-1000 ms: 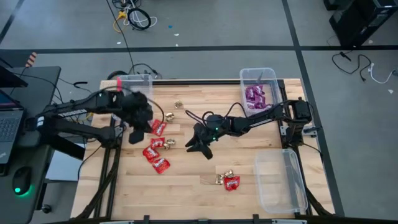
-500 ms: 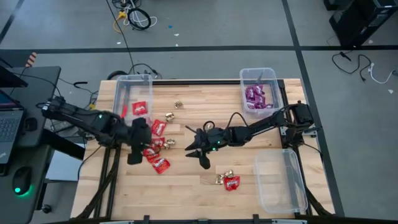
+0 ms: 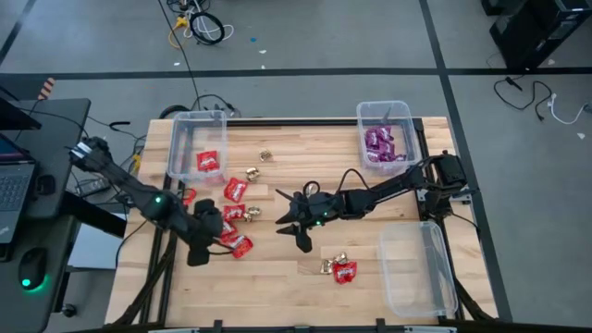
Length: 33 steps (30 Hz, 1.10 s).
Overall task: Sort candy
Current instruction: Put the red candy into the top left transparent bin
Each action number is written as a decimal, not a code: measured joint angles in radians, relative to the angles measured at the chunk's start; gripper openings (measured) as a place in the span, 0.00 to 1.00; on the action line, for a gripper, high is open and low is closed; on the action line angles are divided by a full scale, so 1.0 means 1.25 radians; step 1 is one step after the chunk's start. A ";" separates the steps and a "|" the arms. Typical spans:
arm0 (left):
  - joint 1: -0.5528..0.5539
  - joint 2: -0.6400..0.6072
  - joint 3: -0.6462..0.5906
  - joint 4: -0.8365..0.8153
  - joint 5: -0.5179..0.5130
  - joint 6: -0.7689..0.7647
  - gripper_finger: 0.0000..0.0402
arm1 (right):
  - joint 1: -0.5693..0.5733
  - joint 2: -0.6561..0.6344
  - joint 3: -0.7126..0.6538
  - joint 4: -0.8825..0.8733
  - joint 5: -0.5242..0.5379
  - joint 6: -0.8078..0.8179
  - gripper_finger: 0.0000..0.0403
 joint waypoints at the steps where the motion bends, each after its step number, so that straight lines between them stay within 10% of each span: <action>1: -0.003 0.000 -0.015 0.000 0.000 -0.025 0.17 | 0.000 0.000 0.000 0.000 0.000 0.005 0.32; 33: -0.004 0.000 -0.162 -0.058 -0.149 -0.604 0.17 | 0.000 0.000 0.000 0.001 0.000 0.044 0.32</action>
